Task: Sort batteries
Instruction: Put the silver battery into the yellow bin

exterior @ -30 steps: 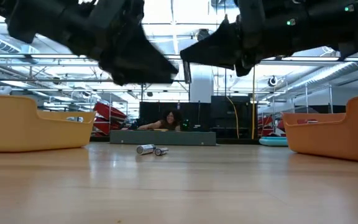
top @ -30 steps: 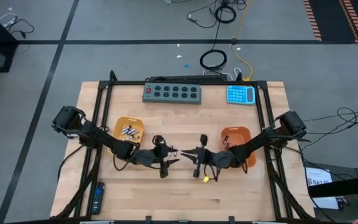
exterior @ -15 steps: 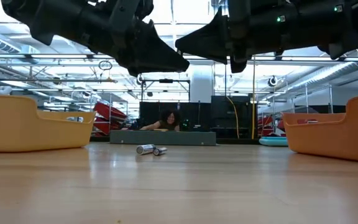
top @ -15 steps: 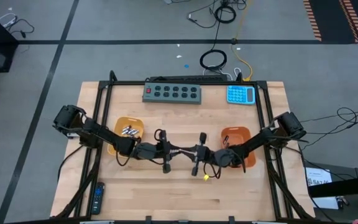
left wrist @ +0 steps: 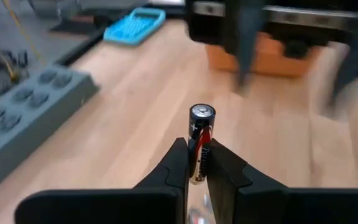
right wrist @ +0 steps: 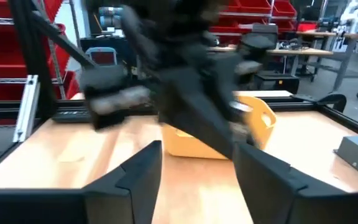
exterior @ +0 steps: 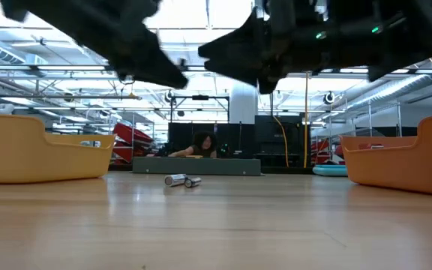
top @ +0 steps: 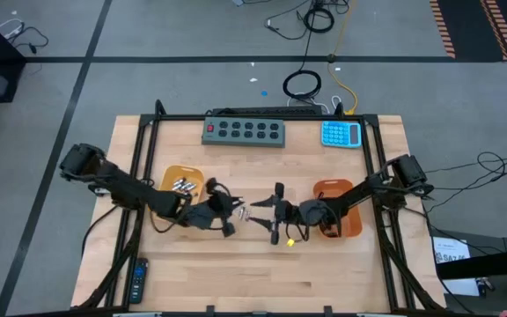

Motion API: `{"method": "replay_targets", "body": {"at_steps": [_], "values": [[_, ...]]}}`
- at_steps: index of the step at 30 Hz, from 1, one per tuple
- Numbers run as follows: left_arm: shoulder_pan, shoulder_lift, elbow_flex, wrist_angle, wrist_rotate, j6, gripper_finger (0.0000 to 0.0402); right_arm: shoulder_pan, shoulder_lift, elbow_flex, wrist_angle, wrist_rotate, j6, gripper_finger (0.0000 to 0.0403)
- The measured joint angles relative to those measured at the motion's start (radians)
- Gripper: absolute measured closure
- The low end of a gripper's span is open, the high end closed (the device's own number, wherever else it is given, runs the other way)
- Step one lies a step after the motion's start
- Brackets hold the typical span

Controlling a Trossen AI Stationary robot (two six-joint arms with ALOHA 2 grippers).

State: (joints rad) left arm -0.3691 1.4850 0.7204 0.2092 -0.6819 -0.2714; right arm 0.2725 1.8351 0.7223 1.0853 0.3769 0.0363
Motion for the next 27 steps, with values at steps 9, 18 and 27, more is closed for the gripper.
{"method": "replay_targets", "body": {"at_steps": [9, 18, 27], "values": [[-0.102, -0.265, 0.0, -0.725, -0.028, -0.573, 0.0364, -0.119, 0.0, 0.0, -0.059, -0.14, 0.031, 0.0224], [-0.111, -0.302, 0.0, -1.155, 0.097, -0.941, 0.0238, -0.106, 0.0, 0.0, -0.146, -0.153, 0.089, 0.0251], [-0.032, -0.277, 0.026, -0.778, 0.153, -0.59, 0.0176, -0.02, 0.0, 0.0, -0.19, -0.035, 0.203, 0.0253]]}}
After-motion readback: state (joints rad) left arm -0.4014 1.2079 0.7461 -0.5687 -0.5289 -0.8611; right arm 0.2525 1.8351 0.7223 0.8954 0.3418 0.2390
